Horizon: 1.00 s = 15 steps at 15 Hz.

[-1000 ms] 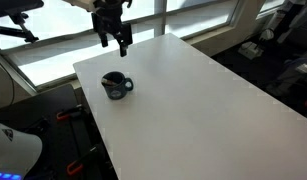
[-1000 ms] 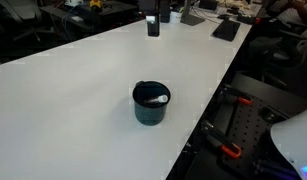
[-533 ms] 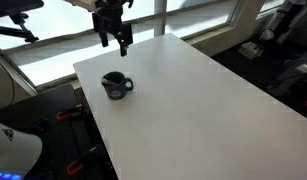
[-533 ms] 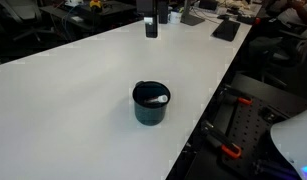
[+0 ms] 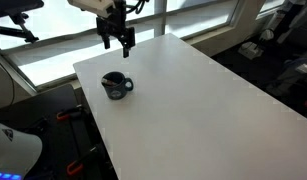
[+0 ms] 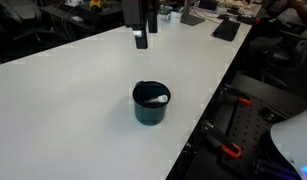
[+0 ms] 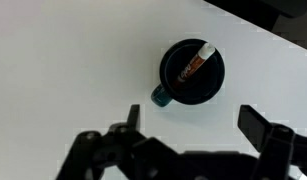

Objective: Remove the marker from the mug.

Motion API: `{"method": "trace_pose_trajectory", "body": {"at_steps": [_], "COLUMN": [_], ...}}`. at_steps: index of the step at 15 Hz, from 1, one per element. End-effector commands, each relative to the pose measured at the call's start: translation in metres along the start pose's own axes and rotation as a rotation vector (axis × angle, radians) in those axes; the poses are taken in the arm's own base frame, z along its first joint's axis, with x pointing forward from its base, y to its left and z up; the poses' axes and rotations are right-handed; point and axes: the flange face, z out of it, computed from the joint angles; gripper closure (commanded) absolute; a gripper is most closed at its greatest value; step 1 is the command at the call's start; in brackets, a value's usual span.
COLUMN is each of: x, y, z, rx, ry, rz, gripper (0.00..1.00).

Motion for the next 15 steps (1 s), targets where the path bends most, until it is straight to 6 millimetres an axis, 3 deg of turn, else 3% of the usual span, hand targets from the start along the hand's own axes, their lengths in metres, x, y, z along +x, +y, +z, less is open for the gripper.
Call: {"method": "trace_pose_trajectory", "body": {"at_steps": [1, 6, 11, 15], "x": [0.020, 0.015, 0.002, -0.001], "y": [-0.013, -0.015, -0.004, -0.004], "z": [0.009, 0.025, 0.022, 0.028], "rx": [0.009, 0.021, -0.001, 0.016], "ry": [-0.038, -0.158, -0.261, -0.285], "rz": [-0.054, 0.009, 0.143, 0.142], "gripper": [0.00, 0.00, 0.00, 0.00]}}
